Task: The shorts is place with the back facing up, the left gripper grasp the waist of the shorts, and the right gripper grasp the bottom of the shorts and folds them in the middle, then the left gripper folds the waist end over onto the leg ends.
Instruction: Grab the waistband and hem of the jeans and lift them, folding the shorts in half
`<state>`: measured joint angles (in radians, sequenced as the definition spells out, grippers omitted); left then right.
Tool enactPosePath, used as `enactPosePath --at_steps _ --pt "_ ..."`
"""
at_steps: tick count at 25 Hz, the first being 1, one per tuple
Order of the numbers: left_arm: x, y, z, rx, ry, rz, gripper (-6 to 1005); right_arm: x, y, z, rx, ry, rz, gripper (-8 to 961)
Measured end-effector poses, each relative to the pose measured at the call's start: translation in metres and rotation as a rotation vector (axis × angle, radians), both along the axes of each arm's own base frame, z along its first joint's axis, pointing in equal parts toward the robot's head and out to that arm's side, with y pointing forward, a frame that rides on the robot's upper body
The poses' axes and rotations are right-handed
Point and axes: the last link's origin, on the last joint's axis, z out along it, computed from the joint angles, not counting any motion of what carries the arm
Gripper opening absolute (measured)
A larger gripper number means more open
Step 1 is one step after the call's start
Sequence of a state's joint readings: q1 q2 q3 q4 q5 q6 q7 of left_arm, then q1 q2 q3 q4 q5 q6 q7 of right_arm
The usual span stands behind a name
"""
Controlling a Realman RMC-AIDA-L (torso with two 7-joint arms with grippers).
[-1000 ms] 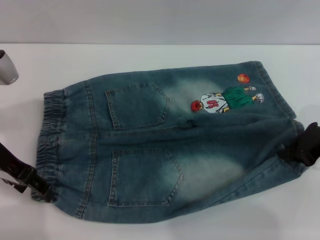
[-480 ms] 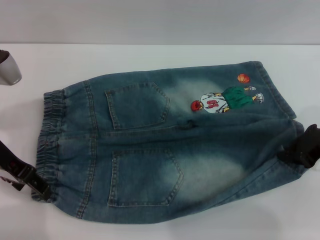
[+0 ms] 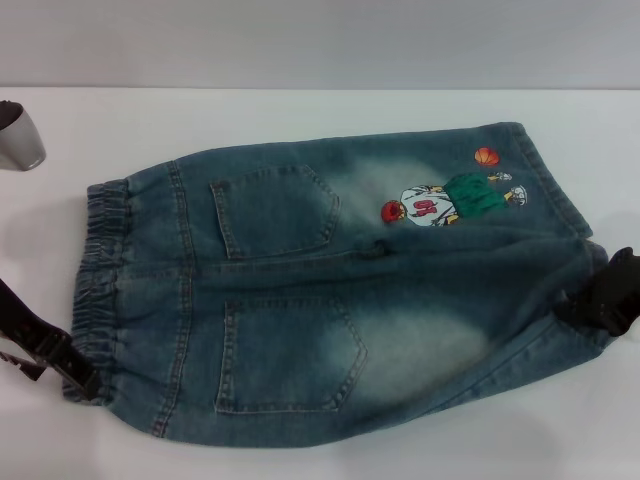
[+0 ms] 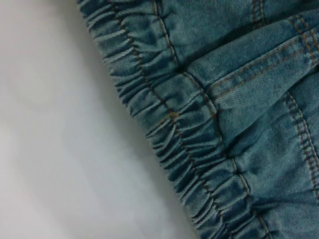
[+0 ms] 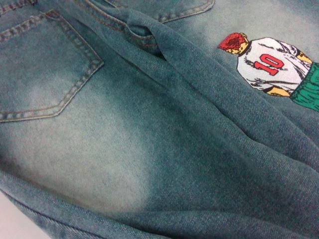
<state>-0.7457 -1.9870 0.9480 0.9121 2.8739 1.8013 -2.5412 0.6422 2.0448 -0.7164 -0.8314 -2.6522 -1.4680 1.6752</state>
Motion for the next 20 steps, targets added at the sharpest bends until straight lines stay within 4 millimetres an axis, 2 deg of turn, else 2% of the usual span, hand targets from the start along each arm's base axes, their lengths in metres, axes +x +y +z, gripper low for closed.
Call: enactPosePath --at_steps 20 --pt "0.010 0.003 -0.008 -0.043 -0.011 -0.009 792 -0.001 0.004 0.003 0.013 -0.012 0.022 7"
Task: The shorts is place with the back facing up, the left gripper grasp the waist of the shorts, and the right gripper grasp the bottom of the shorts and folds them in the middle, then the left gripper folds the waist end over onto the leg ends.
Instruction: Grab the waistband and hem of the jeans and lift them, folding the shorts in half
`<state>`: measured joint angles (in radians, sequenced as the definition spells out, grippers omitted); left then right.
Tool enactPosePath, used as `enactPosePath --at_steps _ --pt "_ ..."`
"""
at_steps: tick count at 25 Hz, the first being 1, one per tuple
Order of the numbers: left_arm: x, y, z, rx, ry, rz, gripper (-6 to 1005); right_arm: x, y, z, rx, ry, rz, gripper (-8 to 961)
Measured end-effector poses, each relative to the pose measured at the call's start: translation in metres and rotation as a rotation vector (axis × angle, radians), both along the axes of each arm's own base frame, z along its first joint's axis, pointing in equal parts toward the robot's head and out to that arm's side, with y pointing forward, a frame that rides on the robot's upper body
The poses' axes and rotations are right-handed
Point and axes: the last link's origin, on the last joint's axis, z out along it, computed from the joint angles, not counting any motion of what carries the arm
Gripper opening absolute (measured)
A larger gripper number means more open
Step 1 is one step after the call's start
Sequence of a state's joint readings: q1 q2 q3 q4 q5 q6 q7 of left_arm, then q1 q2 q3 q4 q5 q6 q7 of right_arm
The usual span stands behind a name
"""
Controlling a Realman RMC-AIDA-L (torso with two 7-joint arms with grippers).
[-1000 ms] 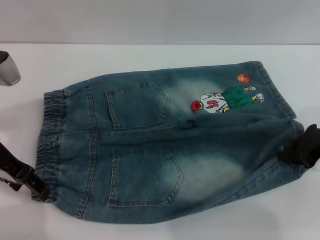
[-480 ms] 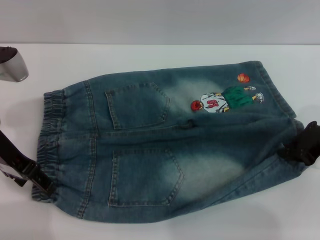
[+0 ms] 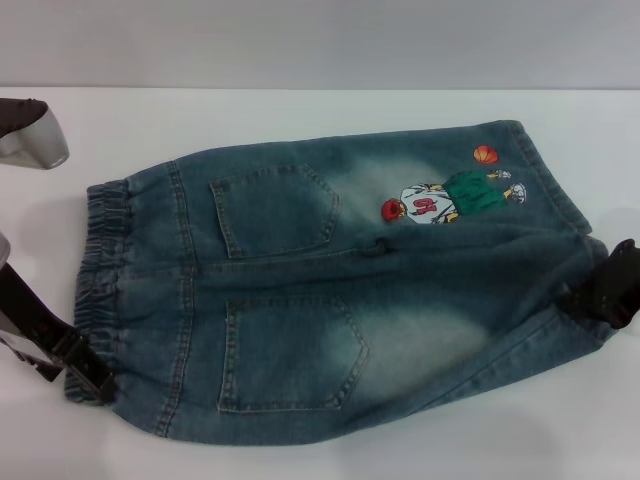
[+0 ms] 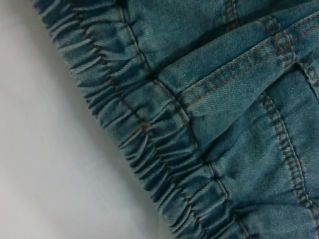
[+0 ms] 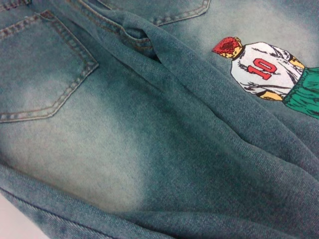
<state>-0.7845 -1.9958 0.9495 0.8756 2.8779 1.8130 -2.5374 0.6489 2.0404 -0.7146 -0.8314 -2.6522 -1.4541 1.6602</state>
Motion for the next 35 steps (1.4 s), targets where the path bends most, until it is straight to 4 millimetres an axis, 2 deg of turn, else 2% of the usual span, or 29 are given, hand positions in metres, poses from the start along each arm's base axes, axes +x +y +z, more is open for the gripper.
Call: enactPosePath --at_steps 15,35 --pt "0.001 -0.003 -0.013 -0.040 -0.010 0.008 783 0.000 0.000 0.000 -0.004 -0.001 0.015 7" --pt "-0.003 0.000 -0.004 -0.012 0.007 0.011 770 0.004 -0.003 0.000 -0.001 0.001 0.006 7"
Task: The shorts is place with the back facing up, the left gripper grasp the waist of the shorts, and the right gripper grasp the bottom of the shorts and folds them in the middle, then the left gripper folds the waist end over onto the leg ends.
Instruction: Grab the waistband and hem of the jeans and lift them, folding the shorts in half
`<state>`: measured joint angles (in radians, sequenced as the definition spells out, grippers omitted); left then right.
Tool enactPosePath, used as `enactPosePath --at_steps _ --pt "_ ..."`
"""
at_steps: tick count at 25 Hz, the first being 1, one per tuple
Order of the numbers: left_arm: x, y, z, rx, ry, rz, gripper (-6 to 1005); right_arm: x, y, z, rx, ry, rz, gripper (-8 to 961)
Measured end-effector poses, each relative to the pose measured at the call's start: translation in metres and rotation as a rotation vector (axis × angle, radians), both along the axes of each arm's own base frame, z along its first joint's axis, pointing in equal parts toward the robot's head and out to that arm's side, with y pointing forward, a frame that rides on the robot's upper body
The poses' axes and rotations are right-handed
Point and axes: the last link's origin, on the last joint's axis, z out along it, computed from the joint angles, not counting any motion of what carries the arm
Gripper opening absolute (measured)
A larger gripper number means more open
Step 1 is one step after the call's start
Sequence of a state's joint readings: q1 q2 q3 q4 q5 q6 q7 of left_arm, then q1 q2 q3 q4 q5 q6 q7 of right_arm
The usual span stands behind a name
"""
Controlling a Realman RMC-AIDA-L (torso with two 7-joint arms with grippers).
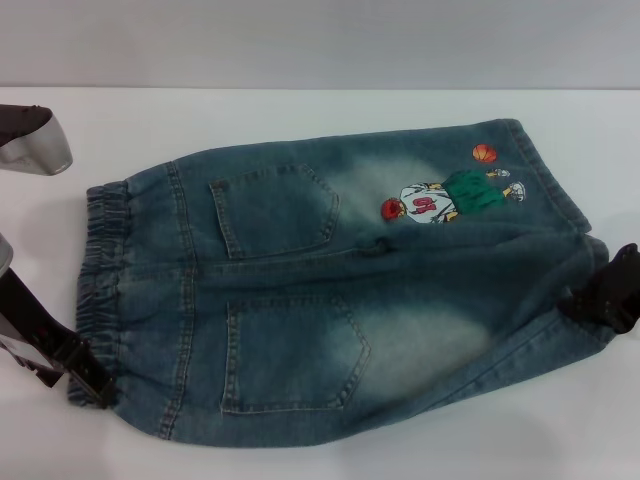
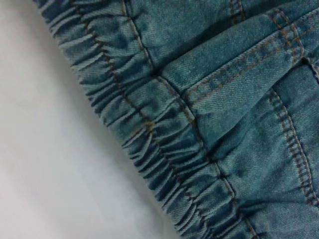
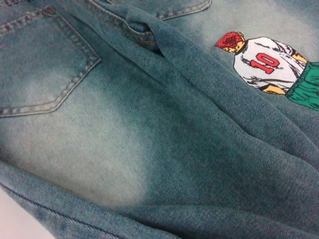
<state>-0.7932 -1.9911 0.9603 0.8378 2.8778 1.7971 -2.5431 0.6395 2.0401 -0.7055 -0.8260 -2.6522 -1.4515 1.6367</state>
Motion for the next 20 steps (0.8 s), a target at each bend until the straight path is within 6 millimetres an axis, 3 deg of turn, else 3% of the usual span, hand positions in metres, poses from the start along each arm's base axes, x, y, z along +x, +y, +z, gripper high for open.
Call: enactPosePath --at_steps 20 --pt "-0.0055 -0.0022 -0.0039 -0.012 0.001 0.010 758 -0.0009 0.0000 -0.0024 -0.009 0.002 0.000 6"
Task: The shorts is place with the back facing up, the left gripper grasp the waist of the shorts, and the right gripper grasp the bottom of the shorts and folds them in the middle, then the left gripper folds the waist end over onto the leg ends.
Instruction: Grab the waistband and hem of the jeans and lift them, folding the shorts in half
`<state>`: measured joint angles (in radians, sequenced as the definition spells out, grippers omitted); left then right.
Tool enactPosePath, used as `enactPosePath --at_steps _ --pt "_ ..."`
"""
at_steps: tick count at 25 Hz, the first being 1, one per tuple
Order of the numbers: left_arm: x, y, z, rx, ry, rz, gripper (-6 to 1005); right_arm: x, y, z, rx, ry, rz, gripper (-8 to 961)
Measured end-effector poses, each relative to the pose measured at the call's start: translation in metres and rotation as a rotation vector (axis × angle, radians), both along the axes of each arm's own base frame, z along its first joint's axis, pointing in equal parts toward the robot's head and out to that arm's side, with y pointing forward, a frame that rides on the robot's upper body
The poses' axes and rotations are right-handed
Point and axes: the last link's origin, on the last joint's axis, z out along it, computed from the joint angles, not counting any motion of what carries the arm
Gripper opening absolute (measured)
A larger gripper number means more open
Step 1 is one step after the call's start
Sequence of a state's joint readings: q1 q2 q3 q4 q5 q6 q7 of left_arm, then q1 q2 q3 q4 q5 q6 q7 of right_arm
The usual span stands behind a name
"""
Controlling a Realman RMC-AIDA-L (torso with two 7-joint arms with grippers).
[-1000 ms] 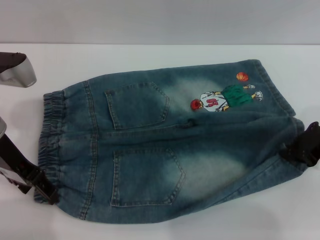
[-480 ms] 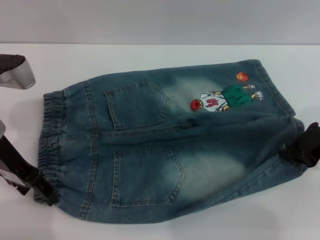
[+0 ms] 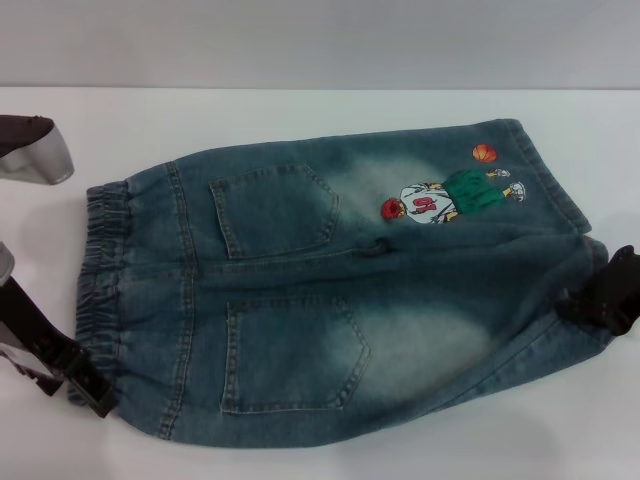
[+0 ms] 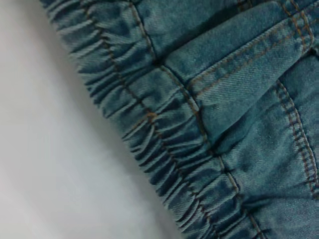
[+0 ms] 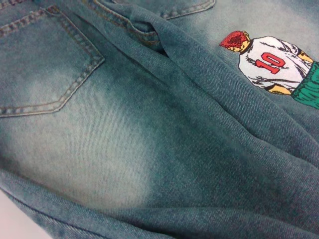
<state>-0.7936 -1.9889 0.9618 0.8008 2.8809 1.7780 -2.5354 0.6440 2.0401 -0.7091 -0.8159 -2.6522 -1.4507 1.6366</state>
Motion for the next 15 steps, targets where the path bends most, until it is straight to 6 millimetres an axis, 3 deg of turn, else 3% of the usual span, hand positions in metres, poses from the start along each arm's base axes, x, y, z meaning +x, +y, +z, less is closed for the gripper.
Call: enactPosePath --at_steps 15 --pt "0.013 0.003 -0.011 -0.021 -0.026 -0.029 749 0.003 0.001 0.000 0.007 -0.004 0.002 6"
